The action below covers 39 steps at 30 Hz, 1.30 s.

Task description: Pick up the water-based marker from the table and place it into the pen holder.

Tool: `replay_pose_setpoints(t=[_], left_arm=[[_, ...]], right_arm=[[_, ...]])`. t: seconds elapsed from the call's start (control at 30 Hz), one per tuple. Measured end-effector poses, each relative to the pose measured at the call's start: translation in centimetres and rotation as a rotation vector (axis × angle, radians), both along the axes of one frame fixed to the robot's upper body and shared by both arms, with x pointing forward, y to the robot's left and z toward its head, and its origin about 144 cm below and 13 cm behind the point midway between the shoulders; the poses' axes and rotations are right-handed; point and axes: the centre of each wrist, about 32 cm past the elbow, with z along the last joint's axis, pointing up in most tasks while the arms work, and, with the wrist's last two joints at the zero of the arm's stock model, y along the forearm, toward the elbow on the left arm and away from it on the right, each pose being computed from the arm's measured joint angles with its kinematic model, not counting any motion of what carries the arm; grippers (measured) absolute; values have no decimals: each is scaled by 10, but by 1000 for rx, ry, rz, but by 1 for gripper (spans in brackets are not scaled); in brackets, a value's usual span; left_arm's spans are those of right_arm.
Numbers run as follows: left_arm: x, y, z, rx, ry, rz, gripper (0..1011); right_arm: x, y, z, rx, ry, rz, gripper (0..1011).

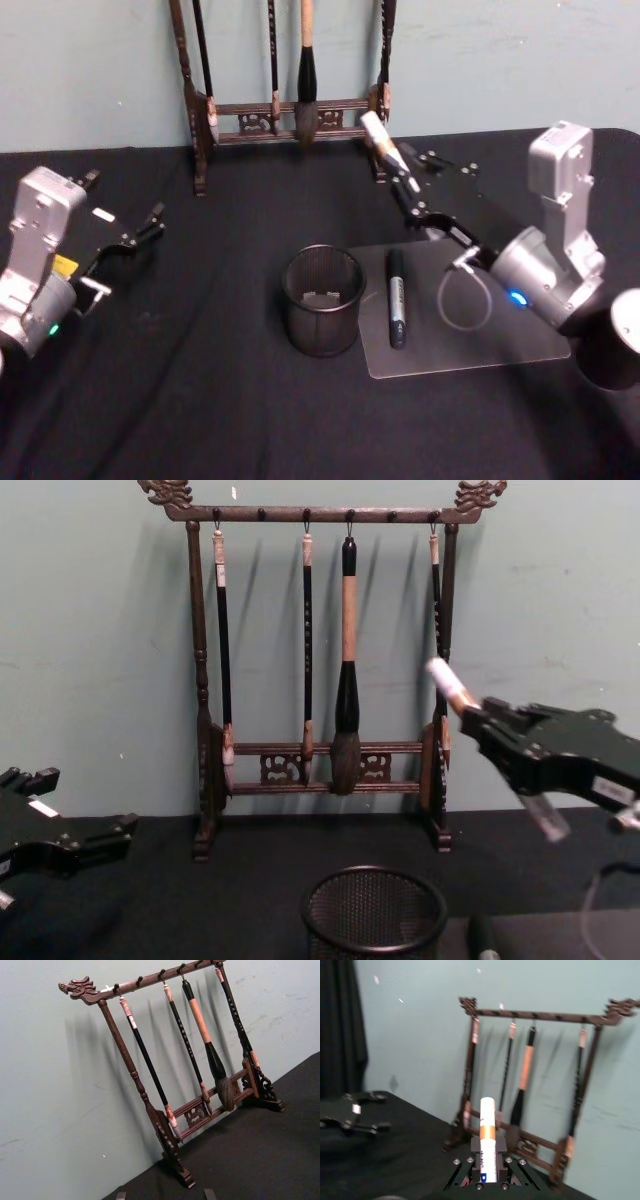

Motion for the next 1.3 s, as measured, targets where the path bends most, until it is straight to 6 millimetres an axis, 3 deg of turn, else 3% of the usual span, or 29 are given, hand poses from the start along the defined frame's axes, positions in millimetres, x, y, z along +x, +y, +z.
replay_pose_setpoints(t=[0.57, 1.3], left_arm=[[0, 0, 0, 0, 0, 0, 1001], [0, 0, 0, 0, 0, 0, 1001]], right_arm=[[7, 45, -8, 64, 42, 180, 182], [8, 58, -25, 14, 118, 212, 182]])
